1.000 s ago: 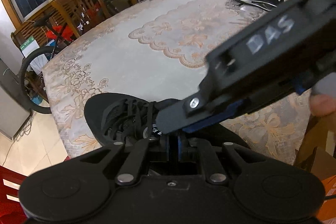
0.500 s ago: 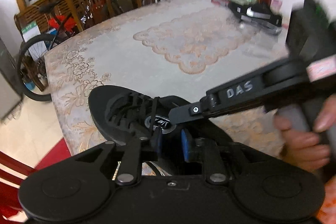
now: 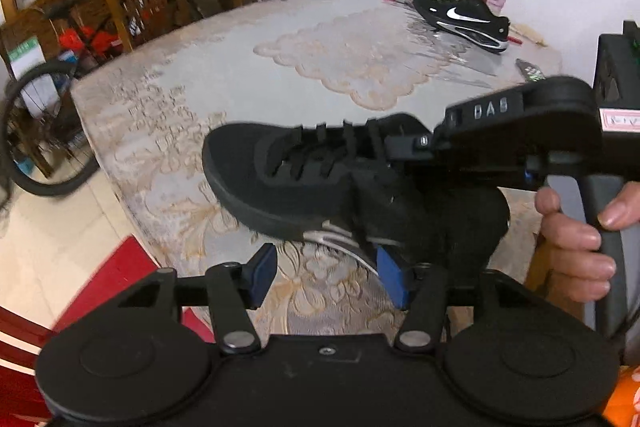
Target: Lace up shoes with both hands
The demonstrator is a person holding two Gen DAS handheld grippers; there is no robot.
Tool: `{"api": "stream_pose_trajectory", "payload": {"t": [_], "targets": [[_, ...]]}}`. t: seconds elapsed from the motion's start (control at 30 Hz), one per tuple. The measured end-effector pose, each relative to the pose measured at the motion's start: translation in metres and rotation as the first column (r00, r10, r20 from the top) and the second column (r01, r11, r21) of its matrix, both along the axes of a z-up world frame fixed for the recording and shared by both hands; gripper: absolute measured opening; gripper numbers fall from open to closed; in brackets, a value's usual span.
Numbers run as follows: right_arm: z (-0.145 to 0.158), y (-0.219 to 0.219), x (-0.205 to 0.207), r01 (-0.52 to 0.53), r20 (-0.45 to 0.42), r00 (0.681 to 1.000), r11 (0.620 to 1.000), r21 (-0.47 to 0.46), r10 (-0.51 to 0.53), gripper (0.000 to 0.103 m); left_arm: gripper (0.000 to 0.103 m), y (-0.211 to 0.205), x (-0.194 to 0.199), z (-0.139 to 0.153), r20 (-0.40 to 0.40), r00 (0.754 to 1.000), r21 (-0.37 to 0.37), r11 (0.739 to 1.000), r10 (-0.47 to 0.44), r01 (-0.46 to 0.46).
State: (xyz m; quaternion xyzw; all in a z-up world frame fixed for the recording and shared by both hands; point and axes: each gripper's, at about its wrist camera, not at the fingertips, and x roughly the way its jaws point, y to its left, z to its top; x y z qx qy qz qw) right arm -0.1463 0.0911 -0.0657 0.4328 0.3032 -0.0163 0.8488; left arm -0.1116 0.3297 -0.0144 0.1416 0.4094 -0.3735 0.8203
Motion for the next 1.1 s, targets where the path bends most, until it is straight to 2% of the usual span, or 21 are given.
{"api": "stream_pose_trajectory", "payload": {"t": [0.13, 0.23, 0.37, 0.57, 0.73, 0.77, 0.9, 1.0, 1.03, 1.1], "targets": [[-0.002, 0.007, -0.001, 0.104, -0.001, 0.995, 0.994, 0.026, -0.104, 0.004, 0.053, 0.013, -0.003, -0.003, -0.02, 0.999, -0.012, 0.999, -0.04, 0.04], [-0.007, 0.005, -0.002, 0.156, -0.024, 0.988, 0.982, 0.102, -0.155, 0.004, 0.053, 0.016, -0.002, -0.005, -0.027, 0.998, -0.019, 0.998, -0.059, 0.058], [-0.011, 0.003, -0.004, 0.19, -0.044, 0.982, 0.966, 0.178, -0.185, 0.004, 0.053, 0.018, -0.002, -0.006, -0.03, 0.997, -0.017, 0.997, -0.072, 0.072], [-0.012, 0.002, -0.004, 0.228, -0.053, 0.974, 0.945, 0.234, -0.222, 0.004, 0.053, 0.014, 0.001, -0.006, -0.028, 0.995, -0.007, 0.996, -0.093, 0.093], [-0.016, -0.004, -0.005, 0.292, -0.071, 0.956, 0.894, 0.339, -0.286, 0.004, 0.053, 0.012, 0.0, -0.007, -0.026, 0.994, -0.001, 0.994, -0.107, 0.107], [-0.016, -0.005, -0.003, 0.302, -0.072, 0.953, 0.892, 0.336, -0.295, 0.004, 0.053, 0.011, 0.001, -0.008, -0.026, 0.994, 0.0, 0.994, -0.107, 0.107], [0.002, 0.001, -0.006, 0.262, -0.041, 0.965, 0.941, 0.213, -0.259, 0.01, 0.053, 0.011, 0.003, -0.008, -0.028, 0.995, -0.01, 0.995, -0.101, 0.101], [0.017, 0.004, -0.013, 0.208, -0.018, 0.978, 0.971, 0.115, -0.208, 0.037, 0.054, 0.011, 0.006, -0.007, -0.027, 0.996, -0.028, 0.996, -0.085, 0.085], [0.024, 0.003, -0.017, 0.194, 0.011, 0.981, 0.978, 0.071, -0.196, 0.042, 0.054, 0.011, 0.007, -0.006, -0.026, 0.997, -0.035, 0.996, -0.077, 0.076], [0.04, 0.0, -0.023, 0.173, 0.064, 0.983, 0.985, -0.025, -0.171, 0.042, 0.054, 0.01, 0.01, -0.006, -0.035, 0.998, -0.052, 0.997, -0.051, 0.05]]}}
